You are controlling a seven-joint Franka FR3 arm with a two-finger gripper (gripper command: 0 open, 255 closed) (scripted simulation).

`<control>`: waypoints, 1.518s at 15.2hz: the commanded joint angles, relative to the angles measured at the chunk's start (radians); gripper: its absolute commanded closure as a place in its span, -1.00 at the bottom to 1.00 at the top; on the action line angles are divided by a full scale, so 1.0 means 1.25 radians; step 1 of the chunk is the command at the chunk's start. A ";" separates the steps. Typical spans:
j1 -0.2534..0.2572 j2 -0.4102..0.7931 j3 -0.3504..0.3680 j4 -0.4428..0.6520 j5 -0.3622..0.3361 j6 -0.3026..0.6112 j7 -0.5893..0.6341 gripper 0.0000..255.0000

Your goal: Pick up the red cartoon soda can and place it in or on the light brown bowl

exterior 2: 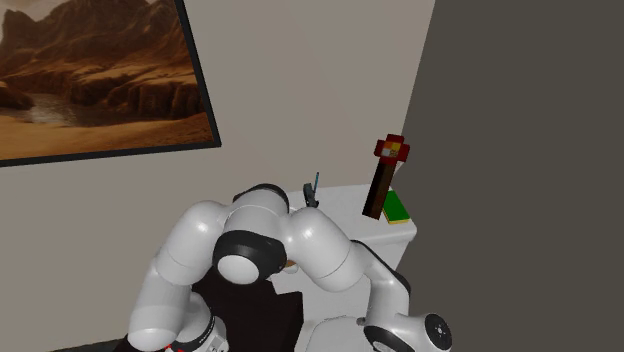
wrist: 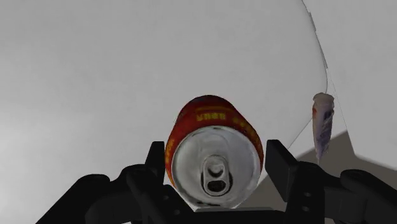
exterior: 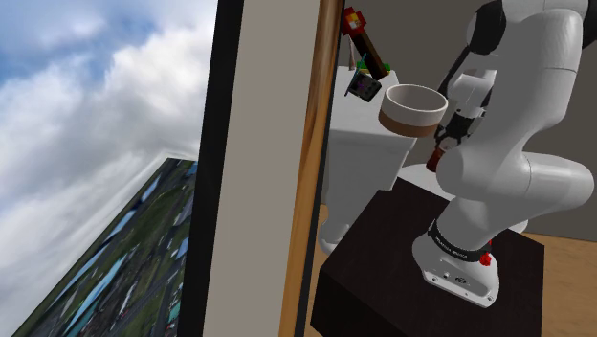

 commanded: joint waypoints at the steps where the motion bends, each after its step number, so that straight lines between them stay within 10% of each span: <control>1: 0.004 -0.018 -0.005 -0.003 -0.007 -0.014 0.005 1.00; 23: 0.035 -0.185 -0.049 0.011 -0.081 -0.184 0.055 1.00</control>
